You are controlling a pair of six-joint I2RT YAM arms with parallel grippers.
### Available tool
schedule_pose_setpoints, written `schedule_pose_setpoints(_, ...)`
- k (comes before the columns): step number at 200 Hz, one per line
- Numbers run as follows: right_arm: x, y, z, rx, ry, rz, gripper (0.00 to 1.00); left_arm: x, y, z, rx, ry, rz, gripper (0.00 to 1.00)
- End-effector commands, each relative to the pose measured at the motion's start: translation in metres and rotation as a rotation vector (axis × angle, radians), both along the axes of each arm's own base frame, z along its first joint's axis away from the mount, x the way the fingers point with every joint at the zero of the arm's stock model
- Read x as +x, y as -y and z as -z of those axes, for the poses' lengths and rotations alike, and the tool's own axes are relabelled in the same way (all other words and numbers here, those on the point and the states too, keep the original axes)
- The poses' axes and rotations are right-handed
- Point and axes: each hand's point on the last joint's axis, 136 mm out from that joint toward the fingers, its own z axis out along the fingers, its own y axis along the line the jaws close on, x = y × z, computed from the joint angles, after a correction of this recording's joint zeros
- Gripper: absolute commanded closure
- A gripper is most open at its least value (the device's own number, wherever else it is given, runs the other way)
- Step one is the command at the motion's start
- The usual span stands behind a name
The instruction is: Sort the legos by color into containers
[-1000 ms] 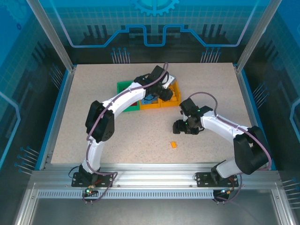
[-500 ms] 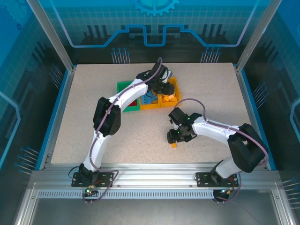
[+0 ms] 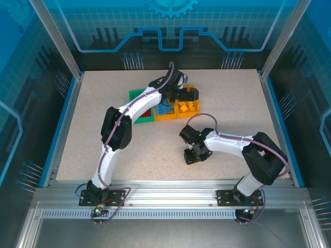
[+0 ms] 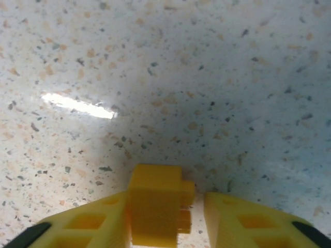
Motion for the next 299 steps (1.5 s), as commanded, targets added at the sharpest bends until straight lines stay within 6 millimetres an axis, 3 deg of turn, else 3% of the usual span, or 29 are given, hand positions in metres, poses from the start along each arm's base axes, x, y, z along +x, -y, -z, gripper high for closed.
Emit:
schedule_pose_setpoints(1,-0.01,0.003,0.01,-0.05,-0.043,0.001,0.68,-0.001,-0.015,-0.056,-0.078,0.073,-0.049,0.01)
schedule_pose_setpoints(48,-0.004,0.003,-0.006,-0.043,0.008,0.002,0.77,-0.02,-0.059,-0.06,-0.103,0.065,-0.152,0.01)
schedule_pose_setpoints(77,0.025,-0.011,-0.041,0.077,0.094,0.055,0.78,-0.036,-0.092,-0.049,-0.11,0.027,-0.227,0.01)
schedule_pose_setpoints(104,0.062,-0.014,-0.067,0.239,0.161,0.183,0.79,-0.055,-0.116,-0.04,-0.09,0.021,-0.266,0.01)
schedule_pose_setpoints(134,0.117,-0.012,-0.093,0.419,0.212,0.352,0.8,-0.075,-0.134,-0.03,-0.032,0.027,-0.269,0.01)
schedule_pose_setpoints(172,0.183,-0.005,-0.122,0.498,0.231,0.471,0.81,-0.096,-0.15,-0.02,0.019,0.037,-0.264,0.01)
schedule_pose_setpoints(203,0.23,0.002,-0.131,0.479,0.226,0.539,0.8,-0.109,-0.162,-0.012,0.052,0.039,-0.286,0.01)
schedule_pose_setpoints(247,0.28,0.004,-0.121,0.463,0.202,0.602,0.78,-0.13,-0.182,0.001,0.104,0.039,-0.318,0.01)
schedule_pose_setpoints(270,0.297,-0.001,-0.119,0.457,0.196,0.593,0.69,-0.138,-0.196,0.004,0.151,0.048,-0.345,0.01)
schedule_pose_setpoints(280,0.301,-0.003,-0.119,0.454,0.191,0.591,0.59,-0.141,-0.202,0.003,0.17,0.059,-0.355,0.01)
schedule_pose_setpoints(299,0.306,-0.006,-0.124,0.465,0.194,0.574,0.27,-0.144,-0.215,0.0,0.209,0.078,-0.383,0.01)
